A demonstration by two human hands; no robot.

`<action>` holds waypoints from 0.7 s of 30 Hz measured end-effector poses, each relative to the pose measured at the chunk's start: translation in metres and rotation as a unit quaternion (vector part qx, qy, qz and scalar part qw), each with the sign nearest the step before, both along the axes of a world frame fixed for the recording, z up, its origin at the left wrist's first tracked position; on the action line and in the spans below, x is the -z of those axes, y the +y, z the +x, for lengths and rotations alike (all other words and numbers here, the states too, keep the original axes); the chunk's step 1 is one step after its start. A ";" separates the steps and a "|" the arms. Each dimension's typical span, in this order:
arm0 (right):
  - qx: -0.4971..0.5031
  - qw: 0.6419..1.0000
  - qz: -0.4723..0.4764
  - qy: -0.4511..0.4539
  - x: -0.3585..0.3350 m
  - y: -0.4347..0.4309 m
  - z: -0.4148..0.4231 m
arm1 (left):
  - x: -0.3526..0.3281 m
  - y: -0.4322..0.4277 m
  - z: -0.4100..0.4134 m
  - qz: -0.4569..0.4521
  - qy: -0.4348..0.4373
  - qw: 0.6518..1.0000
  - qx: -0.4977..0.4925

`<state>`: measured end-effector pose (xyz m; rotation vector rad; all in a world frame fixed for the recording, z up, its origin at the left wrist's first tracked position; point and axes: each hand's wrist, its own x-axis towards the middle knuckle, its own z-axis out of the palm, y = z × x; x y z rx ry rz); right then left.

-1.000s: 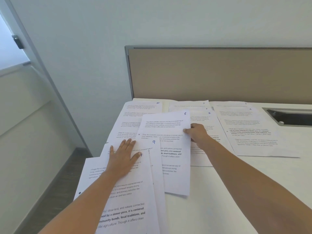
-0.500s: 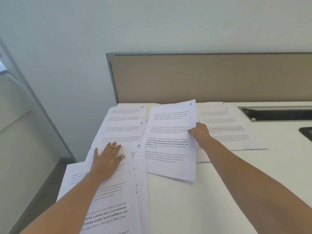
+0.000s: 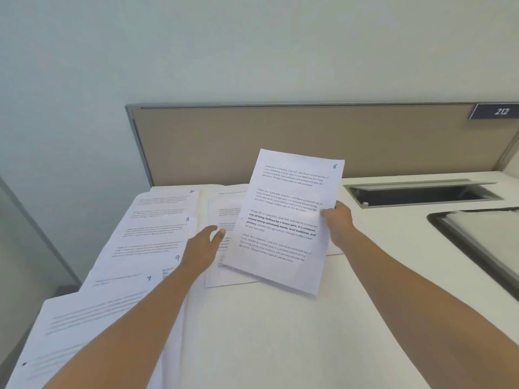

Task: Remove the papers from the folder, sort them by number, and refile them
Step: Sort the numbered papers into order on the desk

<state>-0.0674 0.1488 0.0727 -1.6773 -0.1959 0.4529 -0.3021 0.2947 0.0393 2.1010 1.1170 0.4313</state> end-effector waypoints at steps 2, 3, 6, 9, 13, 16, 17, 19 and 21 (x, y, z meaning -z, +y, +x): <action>-0.012 1.000 0.004 0.014 -0.003 -0.010 0.018 | -0.009 -0.016 0.027 -0.075 -0.067 0.995 -0.003; -0.020 0.999 0.004 0.025 -0.004 -0.015 0.026 | -0.010 -0.022 0.040 -0.103 -0.084 0.991 -0.009; -0.040 0.997 -0.029 0.053 -0.004 -0.028 0.052 | -0.009 -0.033 0.069 -0.180 -0.118 0.976 -0.035; -0.056 0.994 -0.056 0.069 -0.003 -0.038 0.073 | -0.004 -0.044 0.091 -0.222 -0.147 0.963 -0.031; -0.049 0.993 -0.062 0.090 0.010 -0.047 0.096 | 0.005 -0.063 0.116 -0.249 -0.181 0.950 -0.049; -0.055 0.989 -0.103 0.093 0.018 -0.056 0.107 | 0.014 -0.071 0.135 -0.262 -0.202 0.940 -0.080; -0.056 0.986 -0.134 0.084 0.021 -0.059 0.111 | 0.017 -0.074 0.142 -0.265 -0.206 0.938 -0.087; -0.054 0.980 -0.185 0.053 0.027 -0.065 0.119 | 0.021 -0.082 0.155 -0.269 -0.208 0.936 -0.090; -0.048 0.976 -0.214 0.017 0.032 -0.069 0.127 | 0.025 -0.088 0.166 -0.235 -0.175 0.952 -0.085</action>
